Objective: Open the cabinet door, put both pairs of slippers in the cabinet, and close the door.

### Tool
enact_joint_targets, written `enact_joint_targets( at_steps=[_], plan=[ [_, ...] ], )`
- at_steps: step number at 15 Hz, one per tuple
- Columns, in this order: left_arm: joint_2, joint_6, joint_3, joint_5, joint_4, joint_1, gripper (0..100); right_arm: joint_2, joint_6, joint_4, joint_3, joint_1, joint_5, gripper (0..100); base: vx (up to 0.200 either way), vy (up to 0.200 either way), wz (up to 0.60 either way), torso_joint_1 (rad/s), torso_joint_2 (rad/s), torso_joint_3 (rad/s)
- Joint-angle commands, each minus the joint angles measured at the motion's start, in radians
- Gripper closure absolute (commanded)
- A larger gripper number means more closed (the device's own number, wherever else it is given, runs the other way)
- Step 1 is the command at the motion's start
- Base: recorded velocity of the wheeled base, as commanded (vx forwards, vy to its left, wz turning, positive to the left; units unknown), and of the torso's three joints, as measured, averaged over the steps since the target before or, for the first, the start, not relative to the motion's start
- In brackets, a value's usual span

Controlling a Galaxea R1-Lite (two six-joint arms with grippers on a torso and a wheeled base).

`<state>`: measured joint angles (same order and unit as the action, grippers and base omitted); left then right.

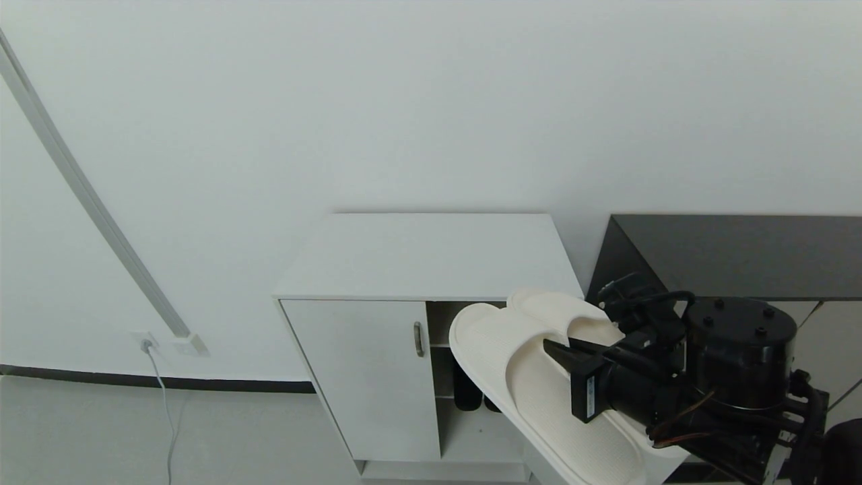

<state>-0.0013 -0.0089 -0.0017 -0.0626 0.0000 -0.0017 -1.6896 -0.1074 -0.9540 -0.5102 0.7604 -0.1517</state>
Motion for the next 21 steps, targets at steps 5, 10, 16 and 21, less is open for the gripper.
enact_joint_targets(
  at_steps=[5,10,16,21],
  plan=[
    [0.001,0.0,-0.001,0.0,0.0,0.0,100,-0.004,-0.001,-0.009,0.002,0.011,0.0,100,0.0,0.0,0.0,-0.046,0.1,0.056],
    [0.001,0.001,0.0,0.0,0.0,0.0,100,-0.004,0.0,-0.009,0.012,0.017,0.001,100,0.0,0.0,0.0,-0.155,0.35,0.191],
    [0.001,0.0,0.0,0.0,0.0,0.0,100,-0.004,0.0,-0.011,0.016,0.022,0.0,100,0.0,0.0,0.0,-0.162,0.38,0.207],
    [0.001,0.0,-0.001,0.0,0.0,0.0,100,-0.016,0.0,-0.012,0.022,0.027,0.001,100,0.0,0.0,0.0,-0.215,0.51,0.289]
  ],
)
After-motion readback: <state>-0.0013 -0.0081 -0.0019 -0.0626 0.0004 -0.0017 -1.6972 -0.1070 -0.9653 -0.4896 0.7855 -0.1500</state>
